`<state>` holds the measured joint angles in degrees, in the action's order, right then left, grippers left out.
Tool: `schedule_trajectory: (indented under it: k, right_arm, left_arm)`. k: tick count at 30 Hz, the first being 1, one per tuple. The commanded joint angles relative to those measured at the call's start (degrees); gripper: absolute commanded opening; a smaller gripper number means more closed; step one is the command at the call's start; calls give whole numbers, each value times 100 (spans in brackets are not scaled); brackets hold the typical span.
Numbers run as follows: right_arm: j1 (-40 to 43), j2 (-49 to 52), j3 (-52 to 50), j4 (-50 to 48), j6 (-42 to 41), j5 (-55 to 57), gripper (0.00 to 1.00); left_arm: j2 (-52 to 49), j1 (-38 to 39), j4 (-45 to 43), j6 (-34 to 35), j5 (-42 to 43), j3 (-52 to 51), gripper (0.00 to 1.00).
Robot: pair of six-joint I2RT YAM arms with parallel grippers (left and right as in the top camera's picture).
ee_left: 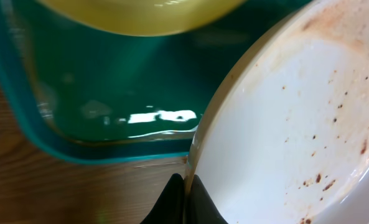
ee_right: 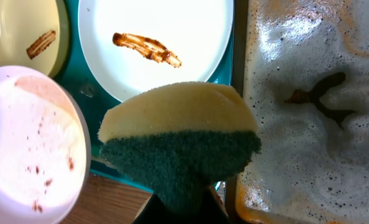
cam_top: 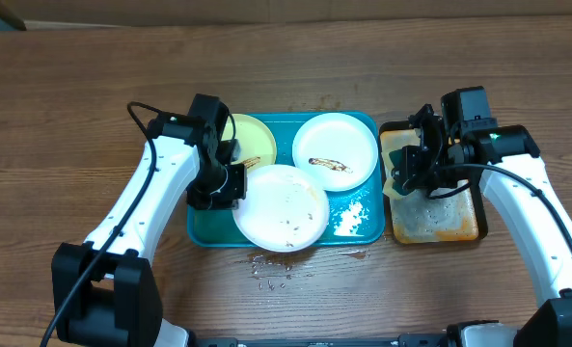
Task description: Clean dirty plates on tray and stack at the side
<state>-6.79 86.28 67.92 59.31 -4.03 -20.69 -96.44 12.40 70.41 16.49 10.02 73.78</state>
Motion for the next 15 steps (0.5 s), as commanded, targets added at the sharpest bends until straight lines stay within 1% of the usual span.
schedule_trajectory:
  k: [1,2,3,6,11,15]
  right_arm:
    - [7,-28,28,-4,68,94,4]
    - [7,-28,28,4,66,157,4]
    - [7,-28,28,4,68,173,4]
    - [7,-28,28,7,68,175,4]
    - [7,-28,28,4,68,179,4]
    - [7,-28,28,46,26,688,4]
  left_arm:
    - [-4,26,125,627,-1244,94,4]
    - [13,31,205,743,-1582,160,4]
    - [42,37,251,798,-1749,214,4]
    - [175,39,302,848,-2081,398,4]
    - [529,46,210,1152,-2621,643,4]
    - [776,155,-9,1182,-3029,643,4]
